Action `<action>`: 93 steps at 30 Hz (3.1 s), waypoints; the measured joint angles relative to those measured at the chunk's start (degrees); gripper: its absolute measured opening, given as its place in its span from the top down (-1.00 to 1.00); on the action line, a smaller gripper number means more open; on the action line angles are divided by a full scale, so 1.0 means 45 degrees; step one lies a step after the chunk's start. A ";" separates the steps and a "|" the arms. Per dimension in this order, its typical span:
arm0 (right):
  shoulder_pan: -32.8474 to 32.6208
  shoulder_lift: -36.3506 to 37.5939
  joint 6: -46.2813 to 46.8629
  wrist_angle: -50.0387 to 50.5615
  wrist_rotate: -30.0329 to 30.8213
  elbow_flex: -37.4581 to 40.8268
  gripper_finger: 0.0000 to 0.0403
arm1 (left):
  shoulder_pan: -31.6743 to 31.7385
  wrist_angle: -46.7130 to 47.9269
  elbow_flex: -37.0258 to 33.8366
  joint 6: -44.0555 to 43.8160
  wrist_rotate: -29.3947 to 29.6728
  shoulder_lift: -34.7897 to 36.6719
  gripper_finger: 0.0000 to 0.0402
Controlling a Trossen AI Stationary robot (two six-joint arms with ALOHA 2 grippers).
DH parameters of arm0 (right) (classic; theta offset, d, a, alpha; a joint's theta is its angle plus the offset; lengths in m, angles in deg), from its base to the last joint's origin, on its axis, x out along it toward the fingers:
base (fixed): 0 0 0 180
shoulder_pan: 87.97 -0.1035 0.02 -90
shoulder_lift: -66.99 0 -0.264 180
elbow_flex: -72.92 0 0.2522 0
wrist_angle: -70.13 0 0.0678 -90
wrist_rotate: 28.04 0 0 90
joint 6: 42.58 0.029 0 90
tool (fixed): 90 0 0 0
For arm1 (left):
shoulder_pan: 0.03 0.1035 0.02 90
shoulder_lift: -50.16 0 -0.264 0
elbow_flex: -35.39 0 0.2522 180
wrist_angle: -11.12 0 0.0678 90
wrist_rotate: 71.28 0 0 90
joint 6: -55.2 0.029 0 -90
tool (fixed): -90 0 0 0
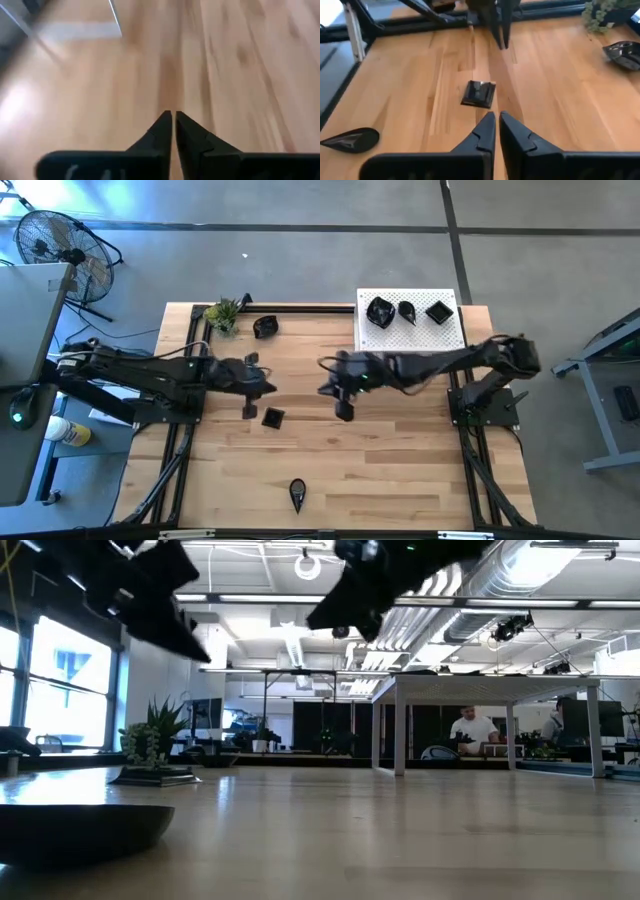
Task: Pick & Place Mini shaped plates
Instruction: Stack the black square plate on top of the black square plates on the shelf
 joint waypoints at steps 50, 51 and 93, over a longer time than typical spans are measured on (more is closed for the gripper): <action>-0.0478 0.3106 0.0320 -0.4221 0.0567 0.4941 1.00 | -0.2251 0.5096 0.4564 0.0343 -0.0208 -0.9442 -0.30; -0.0478 0.3106 0.0320 -0.4229 0.0567 0.4941 1.00 | -0.2251 0.5101 0.4564 0.0384 -0.0198 -0.9447 -0.26; -0.3584 0.3642 -0.1594 -0.2217 0.4651 0.4932 0.27 | -0.1307 0.7347 0.7020 0.1236 -0.1535 -0.8912 -0.10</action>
